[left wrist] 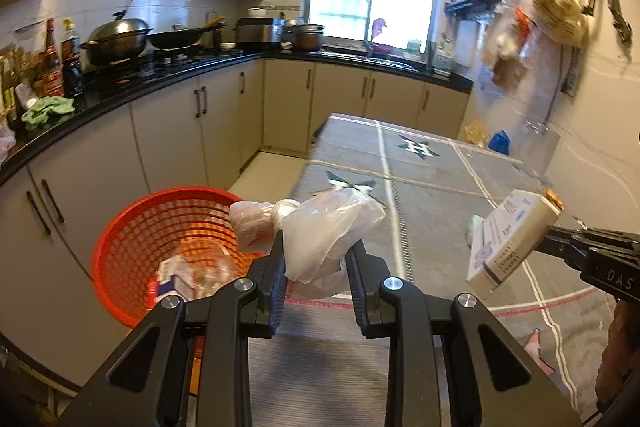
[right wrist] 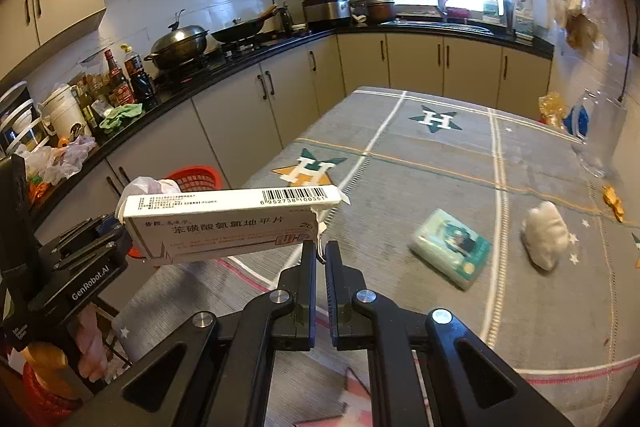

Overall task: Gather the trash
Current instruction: 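Carry the plastic bag and medicine box over the orange basket with both tools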

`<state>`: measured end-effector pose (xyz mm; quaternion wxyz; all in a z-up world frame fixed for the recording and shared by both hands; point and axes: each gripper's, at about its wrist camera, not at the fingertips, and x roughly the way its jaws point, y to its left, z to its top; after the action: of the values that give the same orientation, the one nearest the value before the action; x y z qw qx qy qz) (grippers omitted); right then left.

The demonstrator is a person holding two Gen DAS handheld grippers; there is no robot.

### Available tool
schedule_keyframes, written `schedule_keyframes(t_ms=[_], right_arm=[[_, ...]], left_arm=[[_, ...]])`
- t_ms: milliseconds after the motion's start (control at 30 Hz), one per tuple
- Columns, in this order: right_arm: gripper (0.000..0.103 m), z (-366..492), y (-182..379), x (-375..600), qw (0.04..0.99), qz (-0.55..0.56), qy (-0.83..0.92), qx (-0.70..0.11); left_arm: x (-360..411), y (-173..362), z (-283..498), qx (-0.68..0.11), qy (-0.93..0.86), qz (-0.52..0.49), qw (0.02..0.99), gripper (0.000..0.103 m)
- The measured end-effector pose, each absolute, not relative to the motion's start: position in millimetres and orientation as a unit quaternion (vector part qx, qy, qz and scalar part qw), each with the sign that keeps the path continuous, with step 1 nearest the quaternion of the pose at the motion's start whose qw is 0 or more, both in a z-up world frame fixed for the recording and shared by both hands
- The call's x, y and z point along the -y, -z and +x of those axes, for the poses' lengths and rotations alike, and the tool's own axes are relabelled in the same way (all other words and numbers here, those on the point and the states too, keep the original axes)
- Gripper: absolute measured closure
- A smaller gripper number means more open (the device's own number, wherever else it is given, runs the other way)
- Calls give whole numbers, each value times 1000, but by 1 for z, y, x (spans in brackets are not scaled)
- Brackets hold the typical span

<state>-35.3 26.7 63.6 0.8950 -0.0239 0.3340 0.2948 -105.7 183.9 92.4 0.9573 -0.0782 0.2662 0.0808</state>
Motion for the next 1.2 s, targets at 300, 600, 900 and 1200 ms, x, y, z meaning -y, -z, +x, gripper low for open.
schedule_keyframes(t_ms=[300,600,900,1200], right_arm=[[98,-25,-70,-67,884,-32,-320,-339],[98,-16,-75,-121,868,-42,-354,-345],[97,2,-69,-170,845,-23,-379,-377],[97,27,-51,-212,817,3,-391,-425]], left_arm=[[-230,-93,-118,-259,-126,-96,953,77],[-273,-82,-123,-265,-157,-115,944,77],[-297,-67,-121,-272,-167,-122,940,77],[-308,-53,-115,-278,-173,-121,937,76]])
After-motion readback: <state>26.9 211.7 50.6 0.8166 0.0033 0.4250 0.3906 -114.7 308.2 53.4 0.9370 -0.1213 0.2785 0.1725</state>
